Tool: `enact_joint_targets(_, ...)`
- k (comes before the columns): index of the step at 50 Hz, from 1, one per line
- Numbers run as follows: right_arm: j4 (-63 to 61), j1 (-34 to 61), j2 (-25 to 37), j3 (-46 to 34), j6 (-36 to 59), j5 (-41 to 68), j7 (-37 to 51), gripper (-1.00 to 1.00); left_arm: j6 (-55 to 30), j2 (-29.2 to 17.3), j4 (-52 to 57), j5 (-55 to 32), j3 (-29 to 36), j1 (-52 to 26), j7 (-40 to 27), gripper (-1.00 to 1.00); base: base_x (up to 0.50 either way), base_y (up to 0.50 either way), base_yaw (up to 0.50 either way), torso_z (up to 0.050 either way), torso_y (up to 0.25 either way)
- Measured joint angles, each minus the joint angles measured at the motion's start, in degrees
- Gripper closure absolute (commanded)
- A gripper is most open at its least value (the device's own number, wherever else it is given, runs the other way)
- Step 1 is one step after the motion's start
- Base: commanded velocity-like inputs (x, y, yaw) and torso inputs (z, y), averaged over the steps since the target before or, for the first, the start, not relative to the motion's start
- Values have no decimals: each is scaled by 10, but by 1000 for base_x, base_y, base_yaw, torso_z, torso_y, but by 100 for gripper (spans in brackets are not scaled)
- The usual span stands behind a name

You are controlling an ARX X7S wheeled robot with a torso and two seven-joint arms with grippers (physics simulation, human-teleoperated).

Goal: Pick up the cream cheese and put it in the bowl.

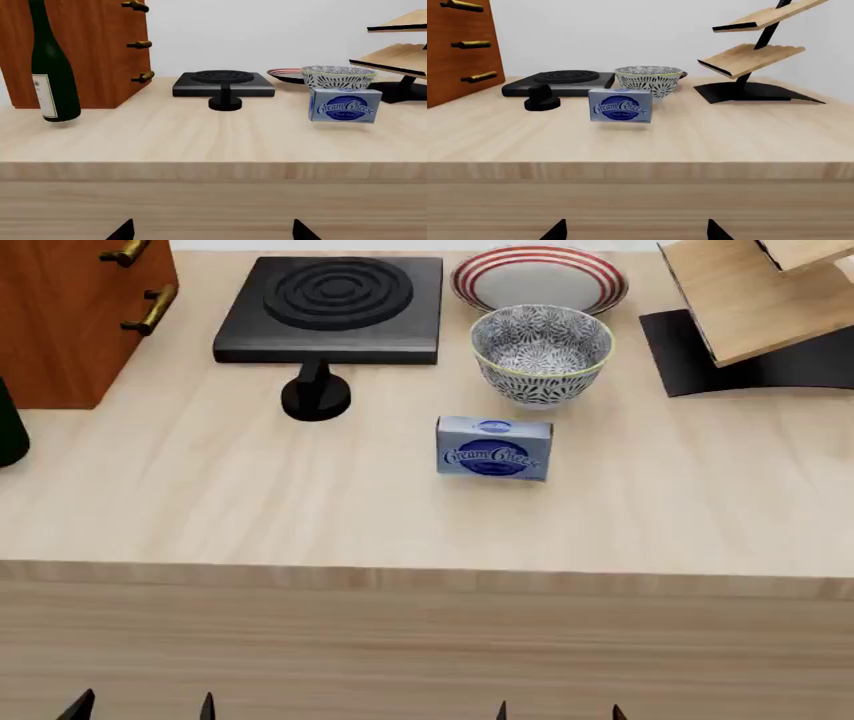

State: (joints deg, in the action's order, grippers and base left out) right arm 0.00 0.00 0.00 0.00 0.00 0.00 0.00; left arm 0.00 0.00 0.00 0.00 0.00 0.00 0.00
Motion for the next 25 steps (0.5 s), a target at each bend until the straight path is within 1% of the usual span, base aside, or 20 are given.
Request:
enact_joint_targets(19, -9, -2, 21, -16, 4, 25, 21, -100, 4, -21, 17, -17, 27, 10, -26, -100, 0, 0, 0, 0, 0)
enact_joint_targets(21, -13, -3, 23, -18, 5, 28, 24, -100, 3, -23, 18, -20, 29, 11, -29, -100, 0, 0, 0, 26, 0)
enact_joint_targets(25, -19, -5, 28, -21, 7, 34, 30, -100, 3, -28, 22, -26, 33, 13, -33, -100, 0, 0, 0, 50, 0)
